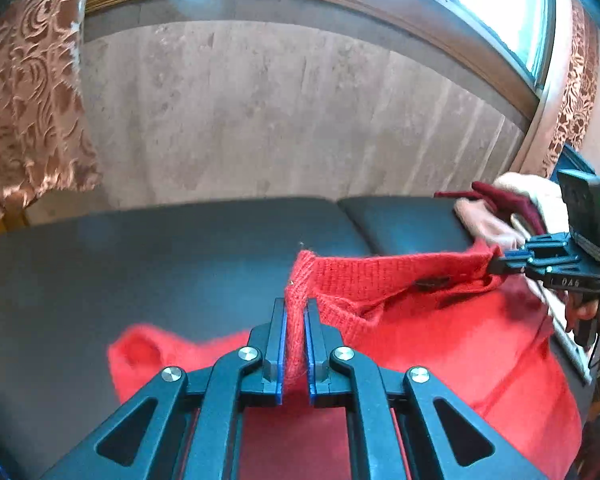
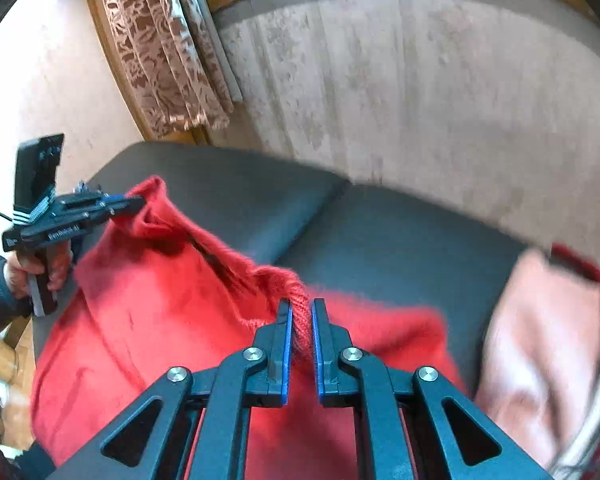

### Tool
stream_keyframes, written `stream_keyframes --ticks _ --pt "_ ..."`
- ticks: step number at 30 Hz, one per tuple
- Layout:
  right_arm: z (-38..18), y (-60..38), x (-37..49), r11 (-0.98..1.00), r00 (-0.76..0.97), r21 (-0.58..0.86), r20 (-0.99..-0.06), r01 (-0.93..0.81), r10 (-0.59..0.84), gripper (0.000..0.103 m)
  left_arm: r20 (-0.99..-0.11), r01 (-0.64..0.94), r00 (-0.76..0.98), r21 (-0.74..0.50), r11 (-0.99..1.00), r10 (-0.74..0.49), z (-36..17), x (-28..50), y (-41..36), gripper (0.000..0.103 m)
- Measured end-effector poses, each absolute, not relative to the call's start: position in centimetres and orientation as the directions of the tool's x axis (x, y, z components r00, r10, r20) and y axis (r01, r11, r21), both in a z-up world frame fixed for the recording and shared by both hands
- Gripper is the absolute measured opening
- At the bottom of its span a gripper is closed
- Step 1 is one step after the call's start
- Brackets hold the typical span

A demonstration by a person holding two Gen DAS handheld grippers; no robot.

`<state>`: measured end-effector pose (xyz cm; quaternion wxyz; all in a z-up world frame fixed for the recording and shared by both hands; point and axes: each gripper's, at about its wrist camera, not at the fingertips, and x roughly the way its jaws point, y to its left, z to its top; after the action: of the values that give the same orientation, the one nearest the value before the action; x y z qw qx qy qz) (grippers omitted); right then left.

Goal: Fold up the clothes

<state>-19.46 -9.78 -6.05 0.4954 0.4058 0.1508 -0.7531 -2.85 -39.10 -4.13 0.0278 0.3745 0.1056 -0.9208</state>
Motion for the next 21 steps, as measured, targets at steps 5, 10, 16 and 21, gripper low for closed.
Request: stream_keyframes --ticks 5,10,16,21 --pt "-8.5 -7.6 -17.5 -0.496 -0.226 0.163 -0.741 0.853 -0.632 0.011 -0.698 0.145 -0.716 -0.153 -0.978 0.003 -5.2 -0.2 -37.2 0.007" --pt "-8.9 -6.3 -16.4 -0.509 -0.232 0.178 -0.732 0.842 -0.64 0.028 -0.712 0.161 -0.702 -0.181 -0.97 0.016 -6.2 2.4 -36.2 0.012" --pt "-9.1 -5.1 -15.3 -0.524 -0.233 0.163 -0.76 0.836 -0.607 0.046 -0.698 0.226 -0.716 -0.238 -0.945 0.004 -5.1 5.2 -36.5 0.013" --pt "-5.5 -4.7 -14.4 -0.519 -0.261 0.186 -0.697 0.834 -0.668 0.05 -0.608 0.24 -0.793 -0.33 -0.913 0.012 -1.6 5.6 -36.9 0.015"
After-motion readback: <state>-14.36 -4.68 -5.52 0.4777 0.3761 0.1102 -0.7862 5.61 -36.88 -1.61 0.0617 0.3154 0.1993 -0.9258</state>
